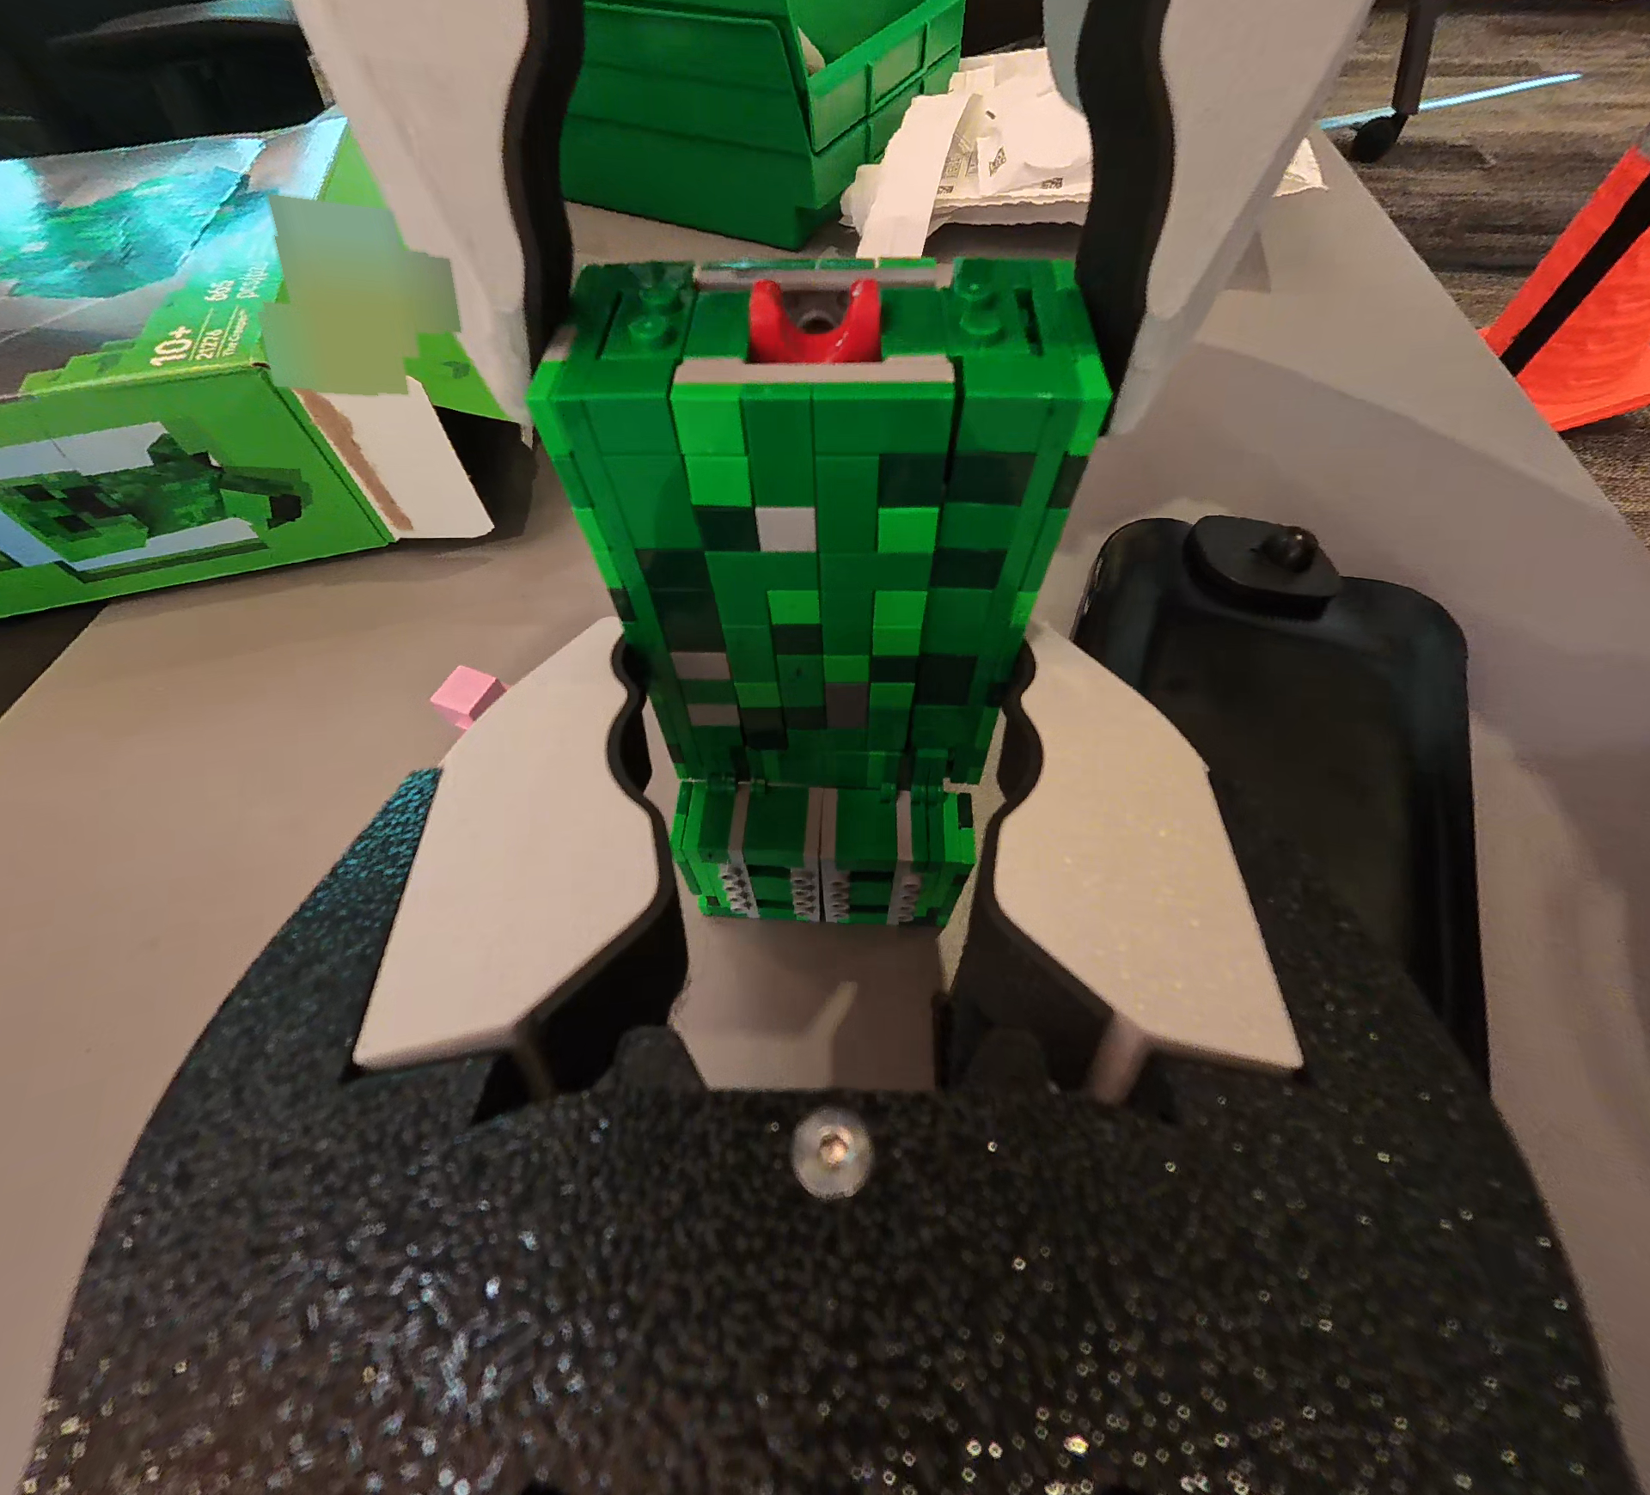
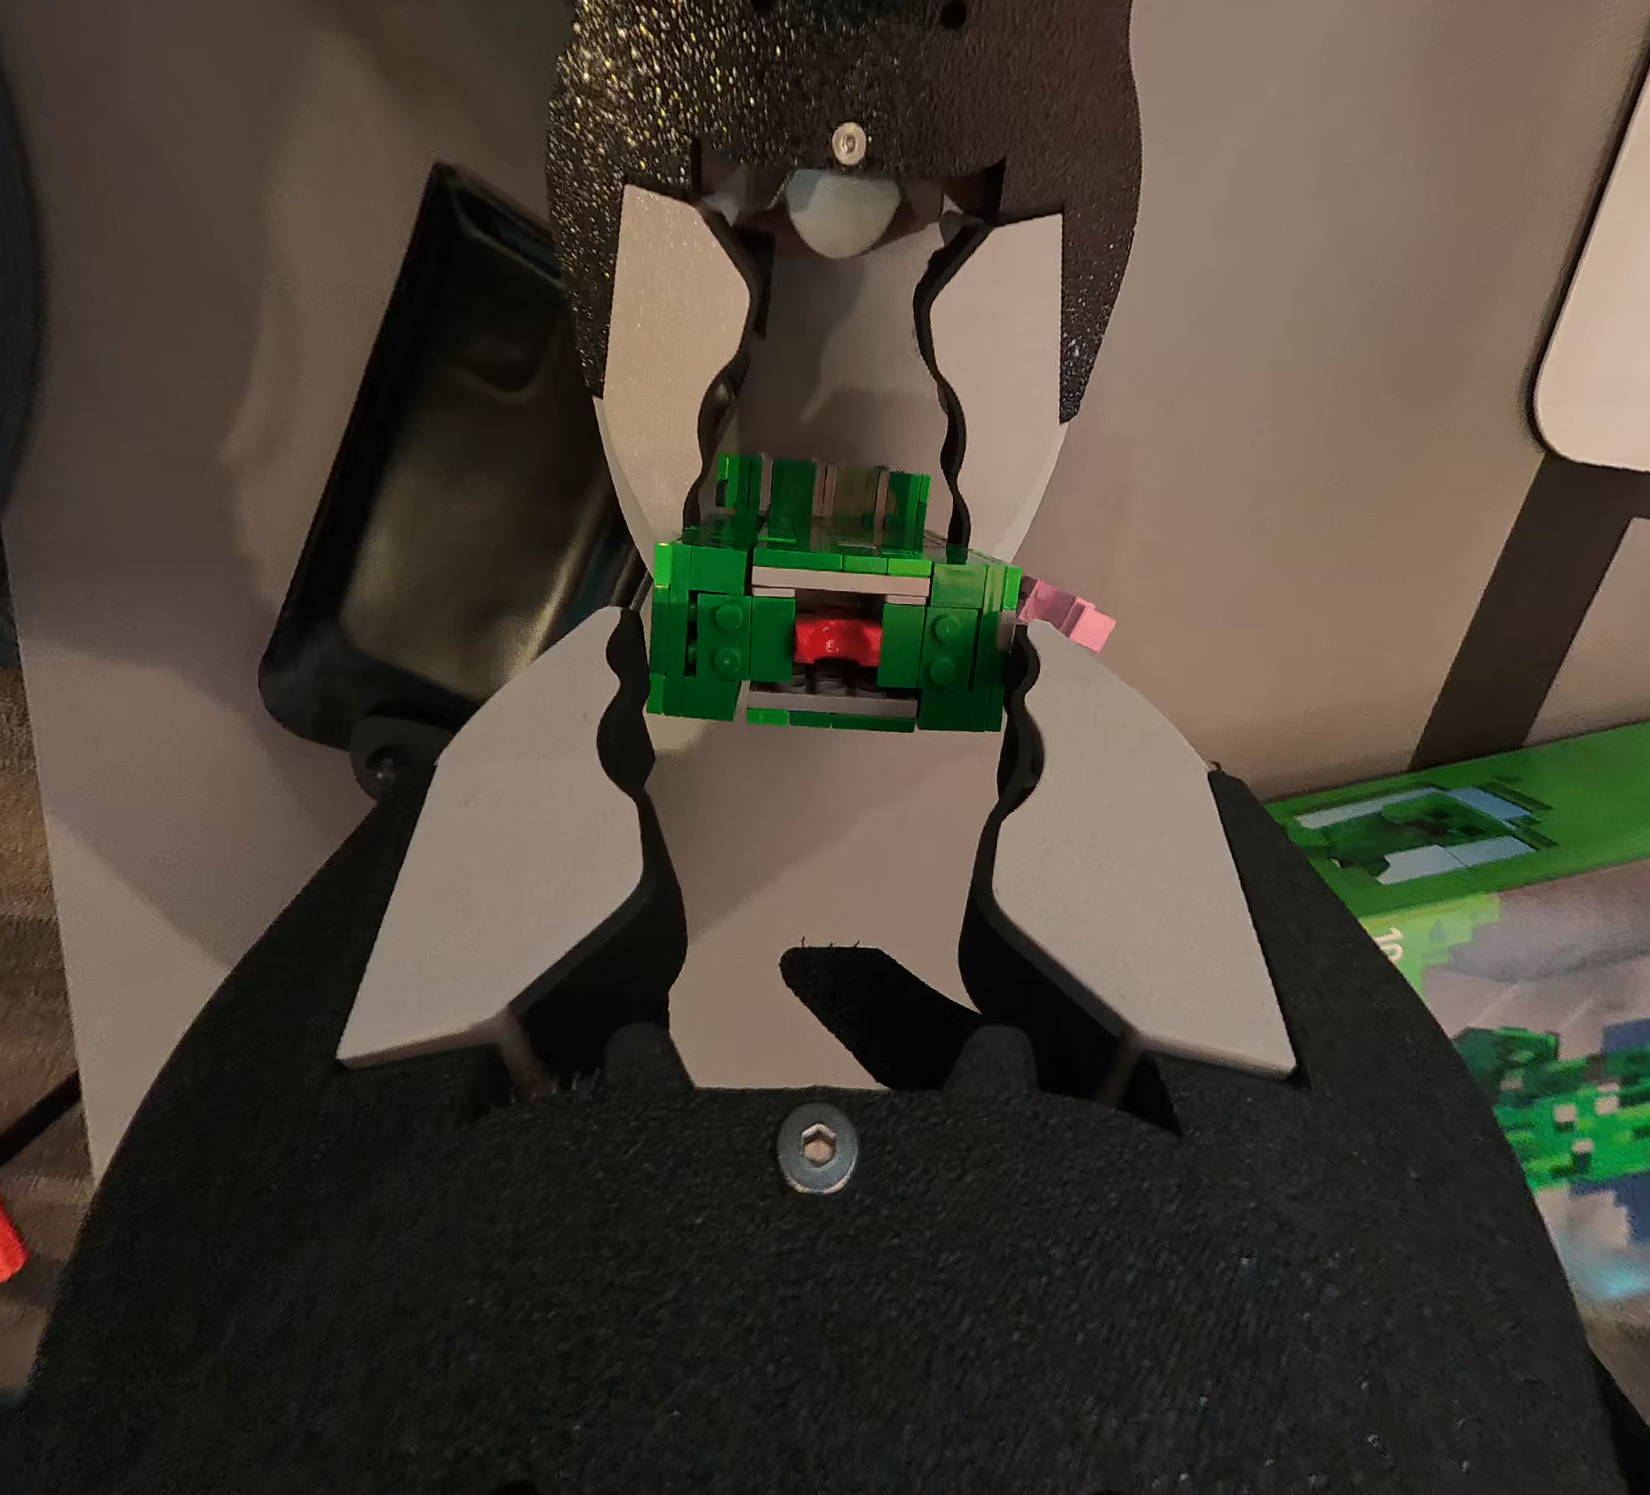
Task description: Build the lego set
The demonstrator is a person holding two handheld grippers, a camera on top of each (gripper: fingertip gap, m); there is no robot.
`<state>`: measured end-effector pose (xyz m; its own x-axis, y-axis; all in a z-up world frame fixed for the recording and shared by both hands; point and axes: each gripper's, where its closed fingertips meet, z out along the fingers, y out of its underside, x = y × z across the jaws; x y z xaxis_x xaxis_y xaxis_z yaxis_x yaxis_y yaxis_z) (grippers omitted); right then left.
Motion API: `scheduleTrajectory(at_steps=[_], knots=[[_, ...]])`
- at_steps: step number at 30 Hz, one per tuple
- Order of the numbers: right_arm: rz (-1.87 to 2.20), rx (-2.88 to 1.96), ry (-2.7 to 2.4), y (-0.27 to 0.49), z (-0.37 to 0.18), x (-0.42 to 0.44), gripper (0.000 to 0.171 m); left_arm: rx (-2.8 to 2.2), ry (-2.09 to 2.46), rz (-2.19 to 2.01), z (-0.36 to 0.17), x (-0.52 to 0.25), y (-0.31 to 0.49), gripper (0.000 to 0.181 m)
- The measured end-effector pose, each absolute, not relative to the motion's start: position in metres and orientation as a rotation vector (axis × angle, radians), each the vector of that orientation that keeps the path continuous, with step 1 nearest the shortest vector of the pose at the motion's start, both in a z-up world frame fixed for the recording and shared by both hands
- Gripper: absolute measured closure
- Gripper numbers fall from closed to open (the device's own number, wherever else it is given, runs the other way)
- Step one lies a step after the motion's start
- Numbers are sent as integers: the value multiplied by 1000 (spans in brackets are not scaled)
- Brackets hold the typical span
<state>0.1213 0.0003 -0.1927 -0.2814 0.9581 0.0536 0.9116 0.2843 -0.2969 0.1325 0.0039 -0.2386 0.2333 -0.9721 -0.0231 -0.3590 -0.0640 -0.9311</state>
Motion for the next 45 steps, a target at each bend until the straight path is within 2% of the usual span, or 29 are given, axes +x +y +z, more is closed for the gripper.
scheduleTrajectory(at_steps=[18, 20, 22, 42, 44, 45], knots=[[299, -1756, -2307, 1, -193, 121, 97, -1584, 1273, -869, -237, 133, 2, 101], [303, -1758, -2301, 0, -193, 121, 98, -1507, 1195, -919, -218, 135, 2, 100], [304, -1754, -2299, 0, -192, 121, 98, -1449, 1162, -919, -204, 131, 3, 104], [310, -1754, -2273, 0, -192, 118, 97, -1447, 1167, -916, -203, 129, 3, 107], [324, -1752, -2263, 0, -192, 118, 97, -1458, 1162, -907, -204, 128, 4, 106], [325, -1755, -2259, 0, -192, 118, 97, -1494, 1176, -886, -210, 128, 5, 96]])
